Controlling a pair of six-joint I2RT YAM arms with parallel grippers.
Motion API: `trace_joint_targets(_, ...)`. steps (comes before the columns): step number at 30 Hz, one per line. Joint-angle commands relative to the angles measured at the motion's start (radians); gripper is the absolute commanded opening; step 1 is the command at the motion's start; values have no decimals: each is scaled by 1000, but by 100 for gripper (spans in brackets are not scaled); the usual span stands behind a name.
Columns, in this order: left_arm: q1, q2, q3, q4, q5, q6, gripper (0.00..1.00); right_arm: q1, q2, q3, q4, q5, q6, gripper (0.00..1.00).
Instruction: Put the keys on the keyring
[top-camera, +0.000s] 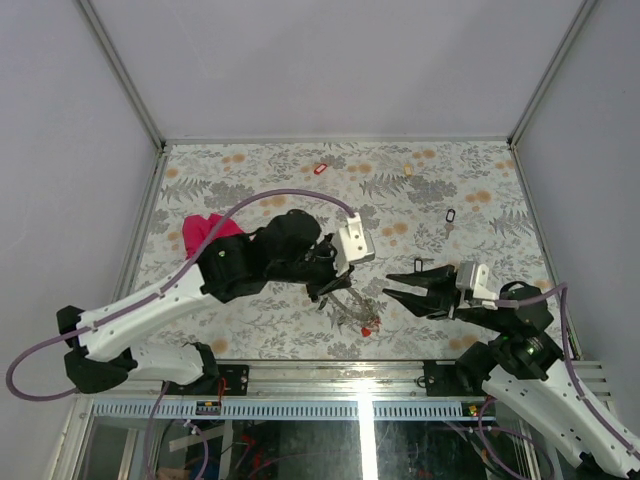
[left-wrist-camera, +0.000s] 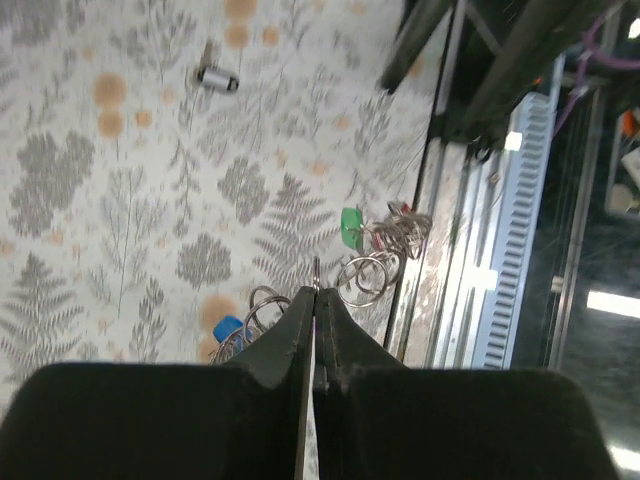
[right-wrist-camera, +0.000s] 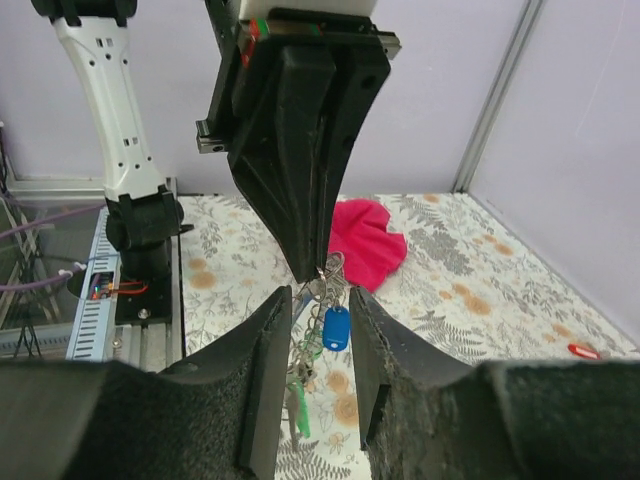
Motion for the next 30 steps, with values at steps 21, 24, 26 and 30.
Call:
trace_joint_targets(21, -79, 285, 311, -457, -443, -43, 0, 5, -21, -97, -91, 39, 1, 31)
trace_joint_targets(24, -80, 222, 262, -319, -440, -92, 0, 5, -19, -131, -30, 49, 44, 35)
trace_joint_targets(26, -80, 186, 219, -238, -463, -140, 0, 5, -6, -149, 19, 57, 84, 40)
trace_joint_targets(30, -79, 142, 142, -129, -505, -254, 0, 5, 35, -167, 113, 65, 151, 53)
